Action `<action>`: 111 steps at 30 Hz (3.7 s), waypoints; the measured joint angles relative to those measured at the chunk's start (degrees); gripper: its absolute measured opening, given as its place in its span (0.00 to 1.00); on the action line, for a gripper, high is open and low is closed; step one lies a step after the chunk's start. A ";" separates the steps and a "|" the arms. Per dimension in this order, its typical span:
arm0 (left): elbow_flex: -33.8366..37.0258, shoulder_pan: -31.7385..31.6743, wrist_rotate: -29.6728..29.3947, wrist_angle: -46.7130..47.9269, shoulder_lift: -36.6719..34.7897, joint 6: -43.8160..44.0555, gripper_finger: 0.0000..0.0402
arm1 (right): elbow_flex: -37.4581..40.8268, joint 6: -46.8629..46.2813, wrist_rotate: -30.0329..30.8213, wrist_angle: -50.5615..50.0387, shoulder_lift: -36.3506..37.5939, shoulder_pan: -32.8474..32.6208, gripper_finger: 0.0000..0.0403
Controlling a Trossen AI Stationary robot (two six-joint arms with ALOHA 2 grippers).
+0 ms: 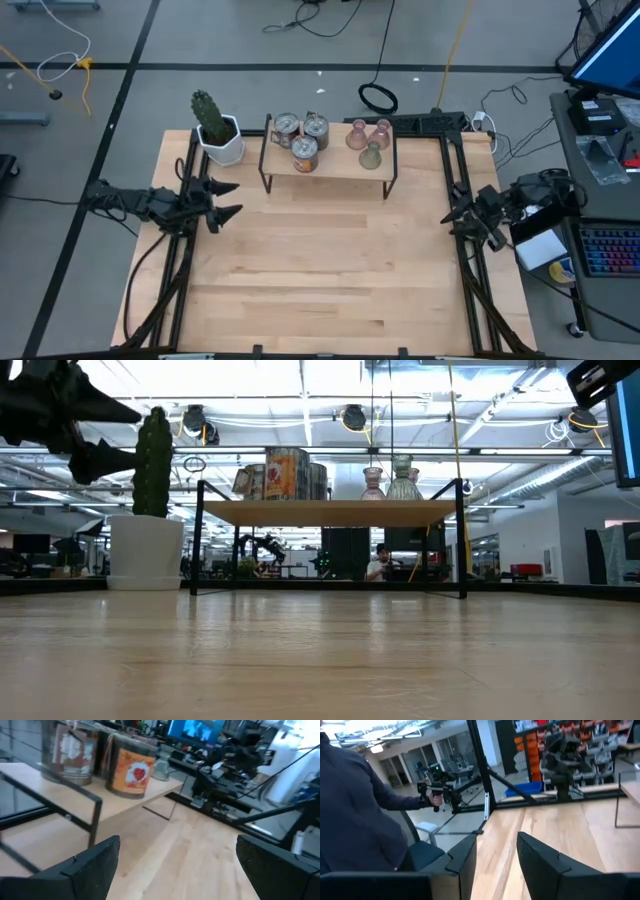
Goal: Pick & Place candle stick holders
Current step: Return to Home Position
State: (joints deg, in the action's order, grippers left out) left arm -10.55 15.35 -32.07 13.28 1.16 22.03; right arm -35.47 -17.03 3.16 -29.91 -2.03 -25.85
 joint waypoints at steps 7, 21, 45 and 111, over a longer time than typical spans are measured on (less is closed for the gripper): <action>1.63 0.71 -7.75 -0.07 1.11 1.18 0.98 | 9.70 -1.74 -0.20 10.25 0.99 0.00 0.33; 2.76 0.71 -10.02 0.70 0.88 2.28 0.98 | 23.56 -3.49 4.00 24.05 1.89 0.00 0.33; 4.94 0.86 -8.37 0.36 -0.78 1.90 0.98 | 30.00 0.26 -5.75 32.78 1.89 0.00 0.33; 6.82 0.82 12.06 -7.37 -0.74 -2.26 0.98 | 34.02 1.26 -7.74 36.52 1.84 0.00 0.33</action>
State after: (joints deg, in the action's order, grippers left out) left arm -3.73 16.17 -20.01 5.91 0.43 19.77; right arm -1.45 -15.77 -4.58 6.61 -0.19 -25.85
